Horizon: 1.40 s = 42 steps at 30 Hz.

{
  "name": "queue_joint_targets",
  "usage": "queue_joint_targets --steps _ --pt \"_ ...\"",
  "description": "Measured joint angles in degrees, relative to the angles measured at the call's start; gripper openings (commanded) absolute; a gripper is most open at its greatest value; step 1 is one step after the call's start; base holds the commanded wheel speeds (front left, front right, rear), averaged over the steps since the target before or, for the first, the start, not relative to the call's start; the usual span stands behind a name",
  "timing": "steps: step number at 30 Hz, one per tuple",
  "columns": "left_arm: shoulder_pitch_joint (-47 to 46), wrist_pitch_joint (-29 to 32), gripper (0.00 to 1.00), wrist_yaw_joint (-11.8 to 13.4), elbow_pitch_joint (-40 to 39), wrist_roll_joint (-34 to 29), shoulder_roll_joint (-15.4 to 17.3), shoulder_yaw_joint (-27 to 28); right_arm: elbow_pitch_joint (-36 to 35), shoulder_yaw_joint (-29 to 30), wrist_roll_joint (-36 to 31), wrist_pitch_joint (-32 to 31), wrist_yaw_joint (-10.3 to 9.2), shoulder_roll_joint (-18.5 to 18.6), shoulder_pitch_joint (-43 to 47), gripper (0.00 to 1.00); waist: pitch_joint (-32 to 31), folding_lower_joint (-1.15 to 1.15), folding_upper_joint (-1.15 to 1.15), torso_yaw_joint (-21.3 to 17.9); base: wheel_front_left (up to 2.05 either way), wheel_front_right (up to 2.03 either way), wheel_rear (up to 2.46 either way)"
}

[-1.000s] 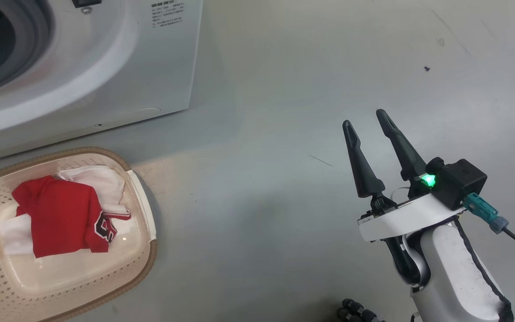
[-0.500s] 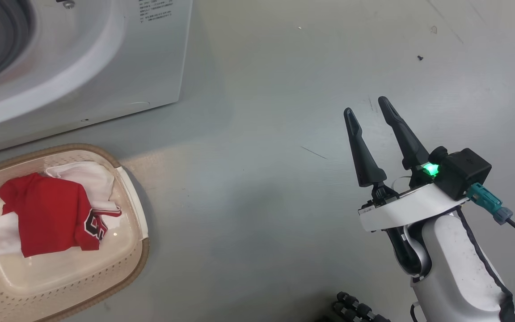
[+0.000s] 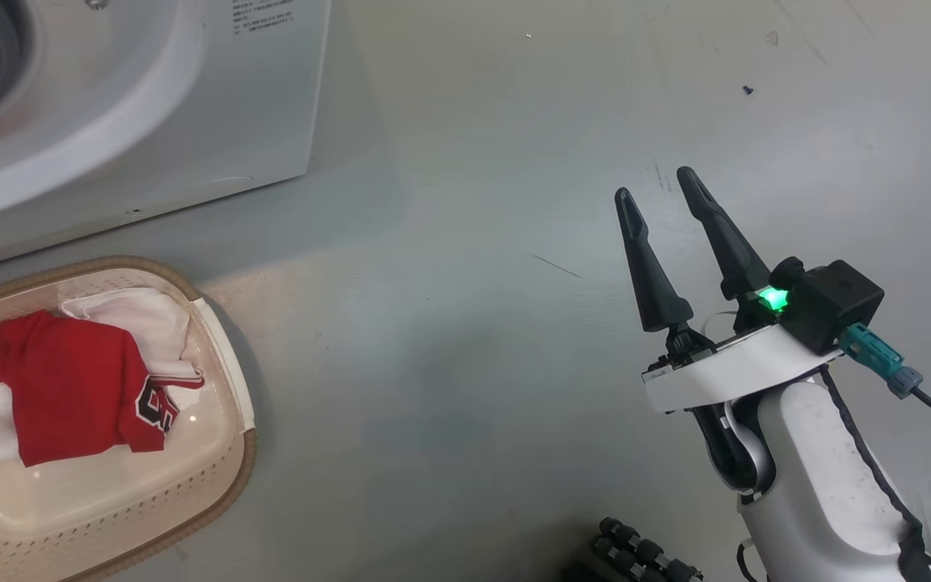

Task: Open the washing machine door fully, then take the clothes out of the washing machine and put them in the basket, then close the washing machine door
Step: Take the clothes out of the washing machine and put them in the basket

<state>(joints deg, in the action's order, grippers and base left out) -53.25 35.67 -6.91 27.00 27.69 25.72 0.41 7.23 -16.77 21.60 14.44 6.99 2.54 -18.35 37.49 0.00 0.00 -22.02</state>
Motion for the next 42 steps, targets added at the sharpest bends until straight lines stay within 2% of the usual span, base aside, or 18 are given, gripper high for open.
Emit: queue_joint_targets --steps 18,19,20,26,42 --pt "-5.34 -1.04 1.00 -0.02 3.98 -1.31 0.43 -3.27 0.00 -0.54 0.75 0.00 0.00 0.00 -1.18 1.00 1.39 0.00 0.00 -1.18 0.00 0.00 0.00" --pt "-5.46 -1.13 0.36 -0.02 4.15 -1.31 0.43 -3.41 0.00 -0.54 0.92 0.00 0.00 0.00 -1.18 1.00 1.42 0.00 0.00 -1.24 0.00 0.00 0.00" --pt "-5.49 -1.29 0.00 -0.02 4.35 -1.31 0.43 -3.56 0.00 -0.54 1.08 0.00 0.00 0.00 -1.18 1.00 1.44 0.00 0.00 -1.29 0.00 0.00 0.00" --pt "-5.65 -2.09 0.00 -0.04 6.00 -1.30 0.30 -4.26 0.00 -0.37 1.08 0.00 0.00 0.00 -1.26 1.00 1.29 0.00 0.00 -1.23 0.00 0.00 0.00" --pt "-3.18 -9.60 0.00 -0.21 9.62 1.34 -1.91 -7.20 1.38 1.71 -0.65 0.00 0.00 0.00 -1.33 1.00 -2.62 0.00 0.00 1.55 0.00 0.00 0.00"
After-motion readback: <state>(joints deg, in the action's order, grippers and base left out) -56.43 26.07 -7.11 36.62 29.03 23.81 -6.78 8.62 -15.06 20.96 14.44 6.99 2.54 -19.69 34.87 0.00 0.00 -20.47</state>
